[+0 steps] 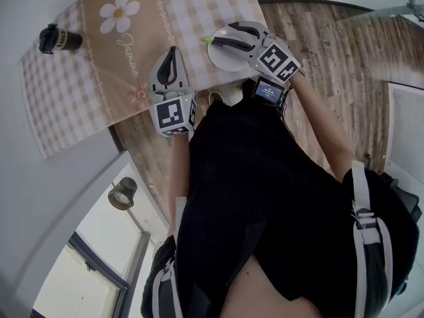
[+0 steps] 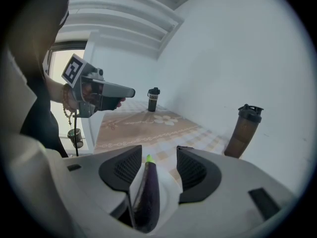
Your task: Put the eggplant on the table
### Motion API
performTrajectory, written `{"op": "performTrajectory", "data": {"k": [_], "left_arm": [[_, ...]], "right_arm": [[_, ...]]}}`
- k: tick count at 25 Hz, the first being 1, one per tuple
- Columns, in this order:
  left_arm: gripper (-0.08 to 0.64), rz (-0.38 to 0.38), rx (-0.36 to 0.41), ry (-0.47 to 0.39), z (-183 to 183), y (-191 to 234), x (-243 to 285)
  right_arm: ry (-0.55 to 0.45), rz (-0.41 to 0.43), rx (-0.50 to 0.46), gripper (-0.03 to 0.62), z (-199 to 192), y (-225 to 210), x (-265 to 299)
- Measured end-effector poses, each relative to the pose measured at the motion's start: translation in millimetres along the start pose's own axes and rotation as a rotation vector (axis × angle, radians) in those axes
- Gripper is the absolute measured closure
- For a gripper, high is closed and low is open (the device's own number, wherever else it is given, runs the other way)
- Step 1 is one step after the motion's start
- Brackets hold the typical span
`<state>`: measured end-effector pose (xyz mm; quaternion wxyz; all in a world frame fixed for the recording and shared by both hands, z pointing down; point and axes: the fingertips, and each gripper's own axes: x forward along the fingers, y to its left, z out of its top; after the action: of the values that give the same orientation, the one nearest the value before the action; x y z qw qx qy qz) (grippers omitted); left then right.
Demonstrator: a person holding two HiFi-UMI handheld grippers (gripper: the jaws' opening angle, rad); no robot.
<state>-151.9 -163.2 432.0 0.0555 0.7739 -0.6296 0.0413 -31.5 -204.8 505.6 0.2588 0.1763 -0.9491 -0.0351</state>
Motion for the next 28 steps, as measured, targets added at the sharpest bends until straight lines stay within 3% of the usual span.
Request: {"op": "performTrajectory", "data": {"k": [5, 8, 20, 28], "left_arm": [[0.558, -0.004, -0.003, 0.005, -3.1, -3.2, -0.5], [0.558, -0.006, -0.002, 0.006, -3.9, -3.8, 0.4], [0.558, -0.004, 0.001, 0.012, -4.4, -4.2, 1.8], [0.558, -0.018, 0.005, -0.012, 5.4, -8.3, 4.5]], "right_arm": [[-0.044, -0.028, 0.024, 0.364, 8.7, -5.5, -8.1], [-0.085, -0.037, 0.064, 0.405, 15.9, -10.1, -14.0], [-0.295, -0.099, 0.217, 0.405, 61.4, -38.8, -47.6], [-0.385, -0.124, 0.183, 0.405, 90.5, -41.1, -70.9]]}}
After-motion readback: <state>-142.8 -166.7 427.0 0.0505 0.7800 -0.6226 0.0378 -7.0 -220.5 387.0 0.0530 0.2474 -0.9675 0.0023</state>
